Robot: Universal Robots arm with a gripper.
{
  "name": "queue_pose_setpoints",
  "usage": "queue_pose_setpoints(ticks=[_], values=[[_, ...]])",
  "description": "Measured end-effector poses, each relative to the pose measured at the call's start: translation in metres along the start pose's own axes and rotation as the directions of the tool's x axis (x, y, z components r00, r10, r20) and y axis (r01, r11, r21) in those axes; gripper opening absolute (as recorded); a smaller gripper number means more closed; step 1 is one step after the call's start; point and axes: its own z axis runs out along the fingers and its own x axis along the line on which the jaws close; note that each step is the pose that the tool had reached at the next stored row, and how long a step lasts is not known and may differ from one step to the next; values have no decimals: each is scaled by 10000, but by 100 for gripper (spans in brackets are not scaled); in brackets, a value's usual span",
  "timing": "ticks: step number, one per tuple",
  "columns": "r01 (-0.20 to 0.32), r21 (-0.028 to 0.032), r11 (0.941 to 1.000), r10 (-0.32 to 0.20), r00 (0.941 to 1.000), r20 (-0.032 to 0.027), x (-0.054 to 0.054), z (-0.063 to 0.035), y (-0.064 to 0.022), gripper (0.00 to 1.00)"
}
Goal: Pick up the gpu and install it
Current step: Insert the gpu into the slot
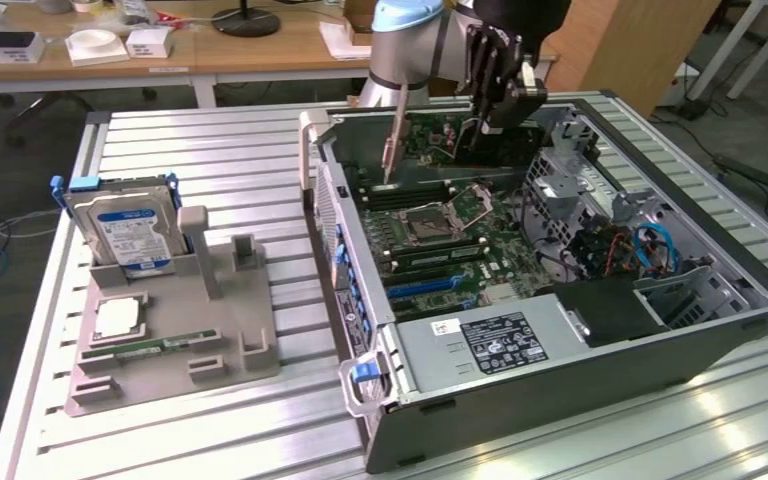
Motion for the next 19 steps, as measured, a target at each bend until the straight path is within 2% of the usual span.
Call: queue_pose_setpoints(ticks=[7,15,19], values=[[539,-13,9985,-539,9985,8,1,0,0,26],[1080,-25,9941,-1080,9941,17,3,0,-1,26],[1123,-26,9937,-1123,9937,17,3,0,0,26]])
